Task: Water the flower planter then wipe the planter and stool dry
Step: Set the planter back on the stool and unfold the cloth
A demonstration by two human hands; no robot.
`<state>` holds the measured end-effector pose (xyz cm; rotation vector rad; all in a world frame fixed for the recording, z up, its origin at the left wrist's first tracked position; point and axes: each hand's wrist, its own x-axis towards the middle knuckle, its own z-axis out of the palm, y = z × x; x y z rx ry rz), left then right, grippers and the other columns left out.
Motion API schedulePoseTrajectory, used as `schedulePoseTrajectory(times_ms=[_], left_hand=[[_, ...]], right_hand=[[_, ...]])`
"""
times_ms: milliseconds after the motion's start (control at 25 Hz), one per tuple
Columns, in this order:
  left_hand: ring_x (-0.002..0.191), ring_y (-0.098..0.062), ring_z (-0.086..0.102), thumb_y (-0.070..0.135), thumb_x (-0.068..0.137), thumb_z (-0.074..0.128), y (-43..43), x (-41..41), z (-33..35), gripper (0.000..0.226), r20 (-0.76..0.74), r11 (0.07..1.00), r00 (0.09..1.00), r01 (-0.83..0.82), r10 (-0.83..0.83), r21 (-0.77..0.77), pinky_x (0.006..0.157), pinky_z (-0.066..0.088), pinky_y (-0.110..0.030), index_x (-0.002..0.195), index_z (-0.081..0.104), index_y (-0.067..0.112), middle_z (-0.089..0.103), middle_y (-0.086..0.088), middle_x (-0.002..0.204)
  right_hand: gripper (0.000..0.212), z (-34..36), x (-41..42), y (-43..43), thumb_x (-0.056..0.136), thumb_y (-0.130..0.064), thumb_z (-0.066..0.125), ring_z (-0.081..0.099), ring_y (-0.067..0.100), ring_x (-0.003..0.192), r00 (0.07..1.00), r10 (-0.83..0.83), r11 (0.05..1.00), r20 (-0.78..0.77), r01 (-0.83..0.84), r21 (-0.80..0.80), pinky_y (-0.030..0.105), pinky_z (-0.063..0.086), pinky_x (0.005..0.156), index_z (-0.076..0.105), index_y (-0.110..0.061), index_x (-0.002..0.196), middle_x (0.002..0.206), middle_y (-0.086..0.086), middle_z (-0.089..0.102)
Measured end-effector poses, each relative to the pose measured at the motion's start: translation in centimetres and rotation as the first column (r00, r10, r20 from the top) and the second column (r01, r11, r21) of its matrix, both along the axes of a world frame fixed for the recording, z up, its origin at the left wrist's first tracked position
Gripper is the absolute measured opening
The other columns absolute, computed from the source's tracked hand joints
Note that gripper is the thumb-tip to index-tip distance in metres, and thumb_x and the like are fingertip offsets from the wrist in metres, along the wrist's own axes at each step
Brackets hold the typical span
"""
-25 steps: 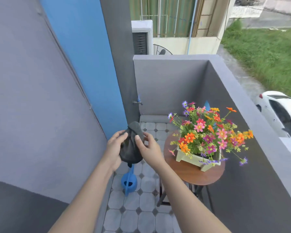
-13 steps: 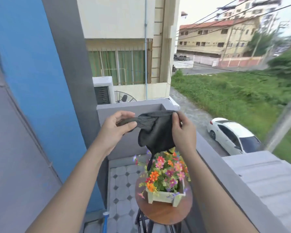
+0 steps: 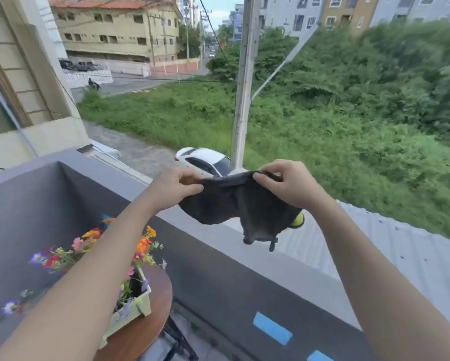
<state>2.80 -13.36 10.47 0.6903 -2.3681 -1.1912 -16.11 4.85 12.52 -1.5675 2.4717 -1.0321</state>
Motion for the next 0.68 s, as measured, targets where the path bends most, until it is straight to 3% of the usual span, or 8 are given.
schedulePoseTrajectory(times_ms=[120, 200, 280, 360, 400, 480, 560, 680], left_hand=[[0.083, -0.018, 0.066, 0.025, 0.080, 0.071, 1.0, -2.4, -4.9, 0.003, 0.176, 0.992, 0.976, 0.125, -0.128, 0.031, 0.083, 0.050, -0.034, 0.081, 0.069, 0.028, 0.072, 0.000, 0.084], [0.088, -0.021, 0.065, 0.028, 0.080, 0.074, 1.3, -3.2, -7.5, 0.006, 0.288, 0.981, 0.938, 0.179, -0.191, 0.068, 0.080, 0.049, -0.027, 0.086, 0.072, 0.027, 0.072, -0.003, 0.089], [0.087, -0.017, 0.062, 0.026, 0.082, 0.072, 1.0, -4.2, -9.0, 0.011, 0.341, 0.981, 0.920, 0.177, -0.193, 0.079, 0.069, 0.043, -0.011, 0.093, 0.072, 0.021, 0.071, -0.002, 0.091], [0.083, -0.013, 0.059, 0.025, 0.087, 0.066, 0.2, -7.0, -11.0, 0.011, 0.427, 0.975, 0.877, 0.211, -0.222, 0.074, 0.065, 0.042, -0.009, 0.096, 0.071, 0.021, 0.068, 0.002, 0.091], [0.083, -0.012, 0.058, 0.026, 0.088, 0.063, -0.2, -8.7, -12.2, 0.009, 0.463, 0.972, 0.856, 0.229, -0.231, 0.062, 0.068, 0.045, -0.013, 0.095, 0.069, 0.023, 0.067, 0.002, 0.093], [0.087, -0.015, 0.059, 0.027, 0.090, 0.060, -0.8, -11.8, -15.6, 0.010, 0.505, 0.977, 0.840, 0.211, -0.199, 0.035, 0.077, 0.052, -0.030, 0.096, 0.068, 0.027, 0.067, -0.003, 0.098], [0.100, -0.019, 0.058, 0.028, 0.090, 0.057, -0.9, -14.5, -18.9, 0.014, 0.540, 0.988, 0.837, 0.142, -0.088, -0.059, 0.089, 0.048, -0.041, 0.099, 0.068, 0.028, 0.066, 0.000, 0.106], [0.110, -0.021, 0.053, 0.029, 0.093, 0.051, -0.5, -17.5, -22.0, 0.019, 0.584, 0.967, 0.807, 0.069, 0.090, -0.244, 0.094, 0.037, -0.041, 0.103, 0.067, 0.029, 0.063, 0.004, 0.114]], right_hand=[[0.034, -6.1, -2.0, 4.3, 0.091, -0.039, 0.063, 0.058, 0.026, 0.079, 1.000, -0.012, 0.944, 0.028, 0.002, 0.331, 0.034, 0.042, 0.068, 0.069, -0.006, 0.086, 0.081, 0.012, 0.067], [0.037, -9.6, -2.5, 6.5, 0.090, -0.039, 0.064, 0.055, 0.023, 0.072, 0.986, -0.026, 0.895, 0.164, -0.050, 0.443, 0.027, 0.038, 0.062, 0.065, -0.004, 0.080, 0.077, 0.012, 0.065], [0.034, -12.1, -3.0, 7.6, 0.091, -0.039, 0.064, 0.052, 0.011, 0.066, 0.956, -0.050, 0.873, 0.290, -0.099, 0.478, 0.022, 0.036, 0.060, 0.060, -0.012, 0.071, 0.069, 0.000, 0.058], [0.023, -14.6, -5.0, 7.4, 0.091, -0.039, 0.064, 0.051, 0.003, 0.070, 0.930, -0.073, 0.861, 0.361, -0.124, 0.493, 0.016, 0.037, 0.061, 0.060, -0.024, 0.076, 0.075, -0.010, 0.057], [0.015, -16.0, -6.1, 7.0, 0.091, -0.039, 0.064, 0.054, 0.005, 0.077, 0.922, -0.089, 0.854, 0.376, -0.124, 0.506, 0.015, 0.038, 0.062, 0.064, -0.025, 0.087, 0.085, -0.009, 0.062], [0.022, -18.9, -8.0, 6.1, 0.093, -0.033, 0.063, 0.055, 0.013, 0.088, 0.910, -0.151, 0.855, 0.386, -0.075, 0.512, 0.020, 0.040, 0.066, 0.067, -0.019, 0.110, 0.105, 0.001, 0.067], [0.025, -21.3, -9.7, 5.2, 0.095, -0.026, 0.061, 0.053, 0.015, 0.091, 0.909, -0.205, 0.870, 0.362, 0.000, 0.493, 0.023, 0.041, 0.075, 0.067, -0.015, 0.116, 0.114, 0.007, 0.068], [0.024, -23.7, -11.9, 4.1, 0.096, -0.020, 0.058, 0.057, 0.018, 0.097, 0.914, -0.214, 0.866, 0.345, 0.014, 0.500, 0.025, 0.041, 0.083, 0.068, -0.012, 0.116, 0.116, 0.008, 0.069]])
